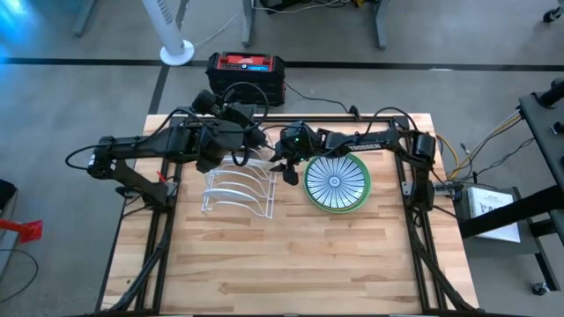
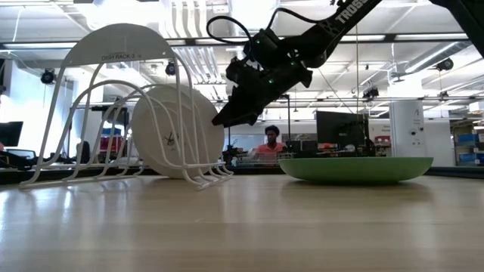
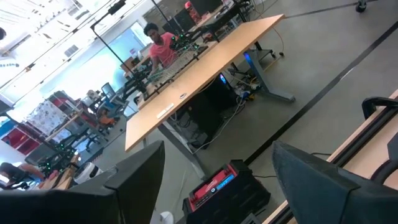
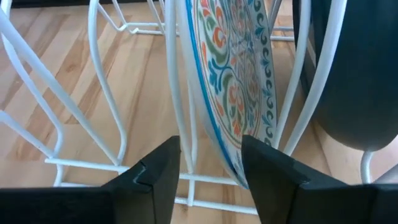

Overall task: Sort dishes
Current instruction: Put the white pattern plate in the dish rack

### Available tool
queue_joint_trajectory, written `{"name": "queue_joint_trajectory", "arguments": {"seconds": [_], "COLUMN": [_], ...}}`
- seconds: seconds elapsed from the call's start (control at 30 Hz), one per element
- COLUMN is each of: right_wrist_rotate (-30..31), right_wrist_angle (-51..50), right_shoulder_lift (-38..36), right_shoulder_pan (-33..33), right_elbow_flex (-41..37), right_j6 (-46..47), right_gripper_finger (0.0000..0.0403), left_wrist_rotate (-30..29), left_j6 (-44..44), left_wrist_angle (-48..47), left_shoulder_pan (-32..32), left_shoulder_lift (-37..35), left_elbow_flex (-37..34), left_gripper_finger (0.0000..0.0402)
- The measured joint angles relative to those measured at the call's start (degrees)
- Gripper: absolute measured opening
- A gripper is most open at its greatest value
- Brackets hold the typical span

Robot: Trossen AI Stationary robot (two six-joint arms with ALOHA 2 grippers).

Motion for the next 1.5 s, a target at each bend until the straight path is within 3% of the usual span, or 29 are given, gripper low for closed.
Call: {"name": "queue_joint_trajectory", "arguments": {"seconds": [0.3, 0.53, 0.73, 1.03, 1.5], "right_wrist_rotate": [0.2, 2.4, 6.6, 6.6, 6.6], "right_wrist_angle": [-4.6, -10.1, -11.9, -8.1, -5.4], "right_shoulder_lift": [-1.6, -4.5, -3.7, -3.3, -3.1], "right_shoulder_pan": [0.0, 0.0, -0.1, 0.0, 0.8], "right_elbow_flex": [0.0, 0.0, 0.0, 0.0, 0.0], "right_j6": [1.0, 0.0, -1.7, -4.1, -3.9], "right_gripper_finger": [0.0193, 0.0191, 0.0144, 0.0009, 0.0001], "left_wrist_rotate": [0.0, 0.0, 0.0, 0.0, 0.0], "left_j6": [0.0, -0.5, -0.7, -0.8, -0.9], "left_wrist_angle": [0.0, 0.0, -0.3, -0.3, -0.4], "left_shoulder_pan": [0.0, 0.0, 0.0, 0.0, 0.0], "left_shoulder_lift": [0.0, 0.0, 0.0, 0.0, 0.0], "left_elbow_flex": [0.0, 0.0, 0.0, 0.0, -0.2], "left_gripper_finger": [0.0284, 0.0284, 0.0284, 0.0284, 0.0284]}}
